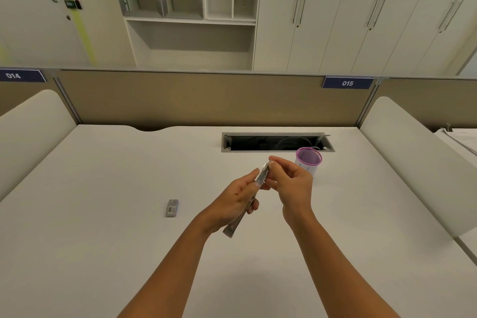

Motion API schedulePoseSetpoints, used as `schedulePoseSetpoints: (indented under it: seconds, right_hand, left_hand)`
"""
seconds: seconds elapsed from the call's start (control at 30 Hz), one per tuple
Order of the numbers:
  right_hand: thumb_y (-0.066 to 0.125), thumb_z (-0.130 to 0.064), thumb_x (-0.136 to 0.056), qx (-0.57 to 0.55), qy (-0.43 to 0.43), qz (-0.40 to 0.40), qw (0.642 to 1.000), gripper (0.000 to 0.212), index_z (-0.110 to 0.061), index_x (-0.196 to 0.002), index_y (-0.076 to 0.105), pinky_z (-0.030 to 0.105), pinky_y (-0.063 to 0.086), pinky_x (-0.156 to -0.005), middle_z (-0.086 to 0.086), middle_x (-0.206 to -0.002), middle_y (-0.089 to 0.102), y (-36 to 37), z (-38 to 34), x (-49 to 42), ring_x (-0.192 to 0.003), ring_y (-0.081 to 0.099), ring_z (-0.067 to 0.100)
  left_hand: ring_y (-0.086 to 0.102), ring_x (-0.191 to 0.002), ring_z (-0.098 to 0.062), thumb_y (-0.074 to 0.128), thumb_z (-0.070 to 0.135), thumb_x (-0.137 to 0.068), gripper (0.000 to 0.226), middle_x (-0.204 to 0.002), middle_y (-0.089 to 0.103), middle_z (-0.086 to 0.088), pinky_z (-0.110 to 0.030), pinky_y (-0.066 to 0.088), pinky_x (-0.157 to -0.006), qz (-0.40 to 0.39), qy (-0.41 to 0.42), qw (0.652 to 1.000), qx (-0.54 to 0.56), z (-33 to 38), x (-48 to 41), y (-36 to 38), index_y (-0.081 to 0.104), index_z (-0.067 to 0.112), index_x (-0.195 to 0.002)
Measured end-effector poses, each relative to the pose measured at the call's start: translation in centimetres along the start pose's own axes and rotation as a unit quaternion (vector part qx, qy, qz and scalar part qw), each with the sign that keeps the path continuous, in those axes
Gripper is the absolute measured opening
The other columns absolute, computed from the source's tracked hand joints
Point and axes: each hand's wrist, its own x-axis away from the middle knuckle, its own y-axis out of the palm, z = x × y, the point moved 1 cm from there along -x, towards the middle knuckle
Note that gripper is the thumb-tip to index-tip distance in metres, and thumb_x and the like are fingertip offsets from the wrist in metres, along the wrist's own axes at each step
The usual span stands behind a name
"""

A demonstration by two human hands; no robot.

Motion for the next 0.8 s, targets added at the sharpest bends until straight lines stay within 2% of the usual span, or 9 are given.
schedulePoseSetpoints:
  seconds: [0.1,0.17,0.23,0.33,0.43,0.53,0.63,0.8]
  right_hand:
    - [0.069,-0.014,-0.087,0.009,-0.019,0.005,1.0,0.012,-0.023,-0.094,0.074,0.022,0.059,-0.062,0.002,-0.092,0.075,0.3,-0.2,0.0,-0.081,0.073,0.016]
    - [0.069,-0.015,-0.087,0.014,-0.028,0.003,0.999,0.012,-0.023,-0.095,0.074,0.025,0.06,-0.066,0.001,-0.091,0.075,0.6,-0.3,0.1,-0.085,0.073,0.018]
    - [0.069,-0.016,-0.088,0.02,-0.038,-0.001,0.999,0.012,-0.026,-0.093,0.073,0.024,0.06,-0.067,-0.003,-0.09,0.075,0.9,-0.5,0.3,-0.085,0.072,0.016]
    - [0.068,-0.016,-0.089,0.026,-0.056,-0.011,0.998,0.014,-0.028,-0.093,0.072,0.02,0.058,-0.064,-0.006,-0.088,0.075,1.1,-0.8,0.5,-0.082,0.073,0.012]
    - [0.067,-0.016,-0.089,0.026,-0.065,-0.028,0.997,0.012,-0.024,-0.096,0.072,0.017,0.056,-0.059,-0.007,-0.084,0.075,1.3,-0.9,0.7,-0.077,0.073,0.01]
    - [0.067,-0.016,-0.089,0.023,-0.067,-0.048,0.996,0.011,-0.022,-0.097,0.073,0.021,0.057,-0.058,-0.008,-0.08,0.076,1.4,-0.9,1.1,-0.076,0.073,0.014]
    - [0.068,-0.016,-0.089,0.018,-0.066,-0.054,0.996,0.012,-0.026,-0.094,0.073,0.018,0.056,-0.056,-0.014,-0.076,0.075,1.5,-0.9,1.2,-0.074,0.073,0.011]
    - [0.069,-0.016,-0.088,0.017,-0.059,-0.074,0.995,0.016,-0.031,-0.089,0.072,0.016,0.055,-0.056,-0.014,-0.076,0.076,1.3,-1.2,1.3,-0.074,0.074,0.01]
  left_hand:
    - [0.058,-0.072,-0.006,0.034,0.03,-0.102,0.044,-0.124,0.057,0.0,-0.02,0.05,-0.071,-0.013,0.015,1.0,0.009,0.2,0.2,-0.1,0.028,0.033,-0.146]
    - [0.059,-0.076,-0.008,0.034,0.03,-0.102,0.041,-0.127,0.054,0.005,-0.02,0.051,-0.074,-0.015,0.011,1.0,0.023,0.2,0.3,-0.2,0.029,0.04,-0.141]
    - [0.061,-0.081,-0.011,0.034,0.03,-0.103,0.035,-0.126,0.053,0.009,-0.022,0.053,-0.075,-0.01,-0.006,0.999,0.049,0.3,0.4,-0.2,0.031,0.045,-0.134]
    - [0.06,-0.084,-0.017,0.035,0.033,-0.1,0.035,-0.129,0.054,0.003,-0.027,0.054,-0.077,-0.002,-0.037,0.992,0.121,0.2,0.4,-0.3,0.036,0.04,-0.135]
    - [0.061,-0.077,-0.017,0.038,0.046,-0.097,0.035,-0.13,0.057,-0.001,-0.027,0.054,-0.069,0.028,-0.048,0.981,0.184,0.2,0.2,-0.3,0.049,0.037,-0.129]
    - [0.059,-0.069,-0.016,0.034,0.052,-0.096,0.043,-0.128,0.059,-0.003,-0.025,0.052,-0.062,0.074,-0.082,0.978,0.179,0.2,-0.2,0.0,0.054,0.031,-0.127]
    - [0.057,-0.061,-0.012,0.033,0.053,-0.097,0.043,-0.123,0.062,-0.004,-0.022,0.049,-0.055,0.098,-0.095,0.976,0.17,0.1,-0.6,0.2,0.056,0.028,-0.123]
    - [0.052,-0.05,-0.007,0.034,0.053,-0.097,0.037,-0.097,0.067,-0.002,-0.019,0.045,-0.048,0.125,-0.097,0.977,0.141,0.5,-0.8,0.3,0.06,0.027,-0.098]
